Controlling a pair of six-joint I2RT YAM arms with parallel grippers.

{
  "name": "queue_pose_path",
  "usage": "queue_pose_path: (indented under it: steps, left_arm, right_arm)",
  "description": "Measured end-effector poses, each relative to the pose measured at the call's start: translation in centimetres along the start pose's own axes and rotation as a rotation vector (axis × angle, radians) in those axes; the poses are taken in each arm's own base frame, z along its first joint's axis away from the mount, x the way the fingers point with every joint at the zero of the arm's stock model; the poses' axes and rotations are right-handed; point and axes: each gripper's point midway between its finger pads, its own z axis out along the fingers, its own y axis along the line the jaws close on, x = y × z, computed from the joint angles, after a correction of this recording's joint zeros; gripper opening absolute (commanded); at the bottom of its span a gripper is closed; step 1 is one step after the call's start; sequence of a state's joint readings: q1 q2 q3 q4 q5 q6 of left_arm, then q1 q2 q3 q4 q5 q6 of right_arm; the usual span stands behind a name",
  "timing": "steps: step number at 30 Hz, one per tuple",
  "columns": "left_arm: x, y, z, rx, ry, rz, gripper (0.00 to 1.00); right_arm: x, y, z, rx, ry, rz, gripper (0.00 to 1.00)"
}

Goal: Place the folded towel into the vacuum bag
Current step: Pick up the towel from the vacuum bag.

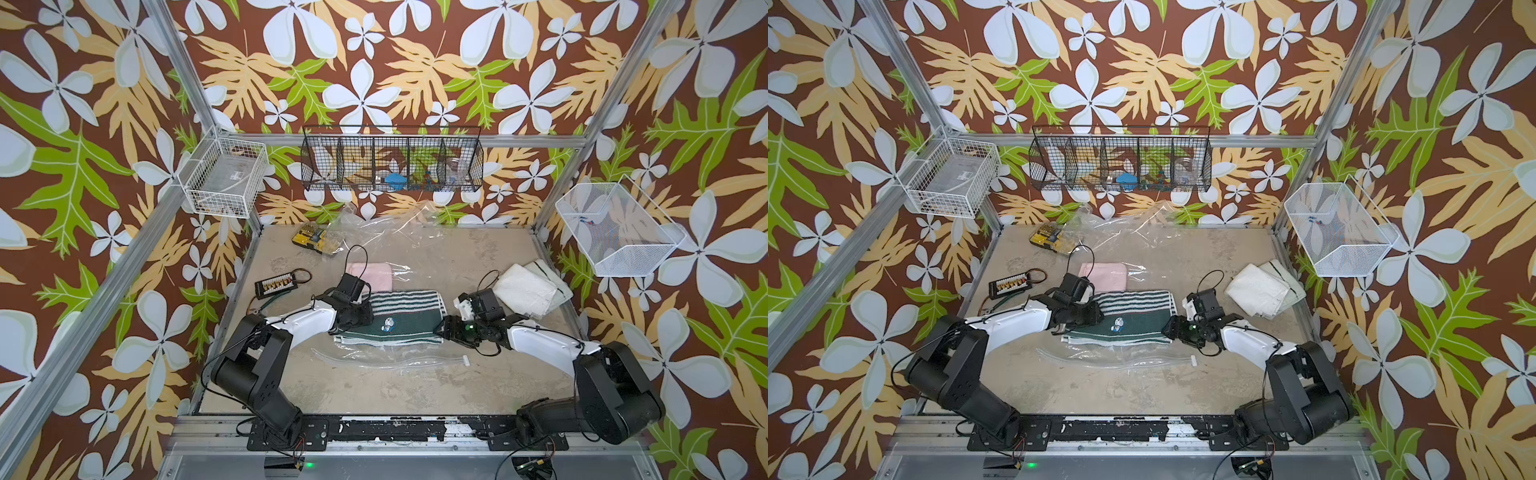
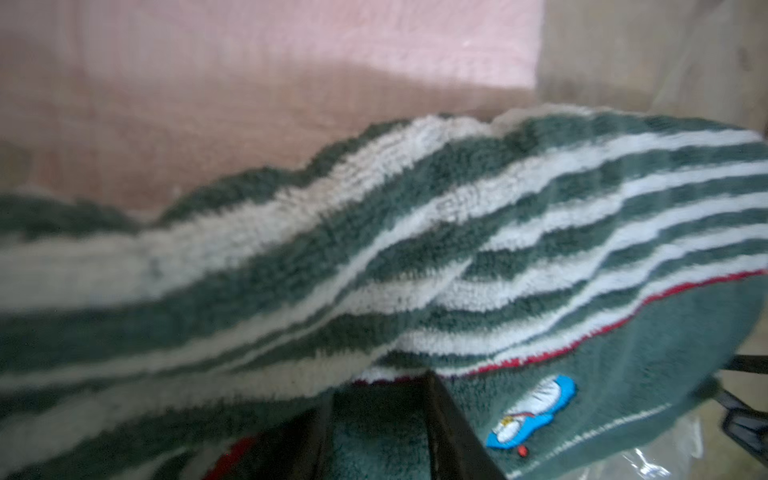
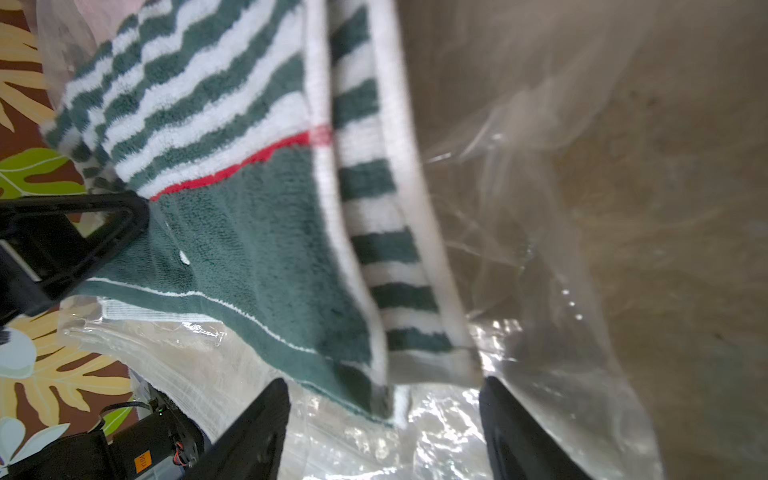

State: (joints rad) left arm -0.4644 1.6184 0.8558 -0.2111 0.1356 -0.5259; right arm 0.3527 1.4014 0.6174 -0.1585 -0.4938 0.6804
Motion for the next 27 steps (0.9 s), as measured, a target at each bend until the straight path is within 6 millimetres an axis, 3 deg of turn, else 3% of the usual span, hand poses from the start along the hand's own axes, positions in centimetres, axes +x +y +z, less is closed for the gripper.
queue_pose_path:
  steps: [3, 10, 13, 18, 22, 27]
  left_arm:
    - [0.1, 0.2, 0.3, 0.003, -0.006, -0.009, 0.39]
    - [0.2, 0.4, 0.2, 0.001, -0.016, -0.015, 0.39]
    - [0.4, 0.6, 0.2, -0.001, -0.02, -0.016, 0.39]
    - [0.4, 0.6, 0.0, 0.003, -0.027, -0.018, 0.39]
    - [0.4, 0.5, -0.2, 0.004, -0.029, -0.018, 0.39]
    - [0.1, 0.1, -1.3, 0.014, -0.048, -0.013, 0.41]
  right_arm:
    - [0.0, 0.0, 0.1, -0.025, 0.003, 0.027, 0.68]
    - [-1.8, 2.8, 1.4, -0.118, 0.002, 0.005, 0.6]
    - [-1.5, 2.6, 2.4, -0.125, 0.023, 0.028, 0.59]
    - [-1.1, 2.3, 2.7, -0.138, 0.019, 0.048, 0.32]
    - [-2.1, 4.3, 0.9, -0.182, -0.024, 0.022, 0.15]
    - [-3.7, 7.7, -2.5, -0.248, -0.091, -0.056, 0.11]
